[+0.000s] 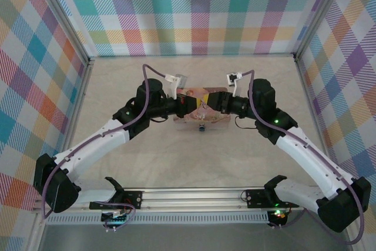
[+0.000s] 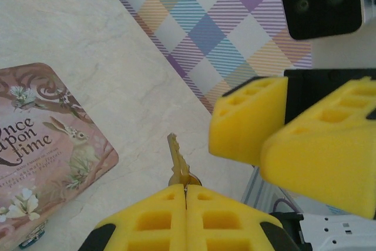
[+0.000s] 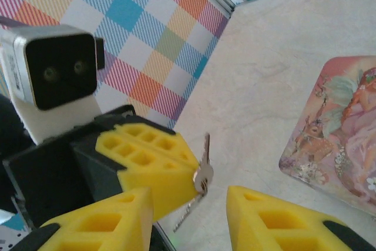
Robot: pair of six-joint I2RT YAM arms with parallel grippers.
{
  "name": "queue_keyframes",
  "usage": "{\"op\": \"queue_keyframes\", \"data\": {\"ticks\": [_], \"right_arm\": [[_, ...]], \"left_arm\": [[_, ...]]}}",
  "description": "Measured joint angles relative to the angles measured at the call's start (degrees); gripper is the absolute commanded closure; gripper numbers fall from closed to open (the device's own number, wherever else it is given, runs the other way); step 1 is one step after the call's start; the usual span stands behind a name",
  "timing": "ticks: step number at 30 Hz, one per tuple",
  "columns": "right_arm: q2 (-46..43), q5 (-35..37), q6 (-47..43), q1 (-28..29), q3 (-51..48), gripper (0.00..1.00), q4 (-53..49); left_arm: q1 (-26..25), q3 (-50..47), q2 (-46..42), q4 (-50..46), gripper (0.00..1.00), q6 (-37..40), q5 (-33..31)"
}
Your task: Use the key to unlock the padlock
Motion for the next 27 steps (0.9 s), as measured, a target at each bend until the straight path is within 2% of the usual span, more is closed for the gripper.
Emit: {"op": "queue_keyframes", "data": {"ticks": [5, 15, 27], "right_arm": [[1.60, -0.87, 0.55, -0.04, 0.83, 0.68, -0.02], [2.49, -4.20, 2.29, -0.04, 0.79, 0.68, 0.28], [3.98, -5.01, 4.66, -0.04, -0.50, 0.76, 2.19]], "left_arm": [[-0.33, 0.00, 0.00, 0.00, 1.00, 0.31, -0.66], [-0.37, 0.00, 0.00, 0.00, 1.00, 0.31, -1.11], [-0.70, -1.62, -0.87, 0.48, 1.00, 0.33, -2.51]]}}
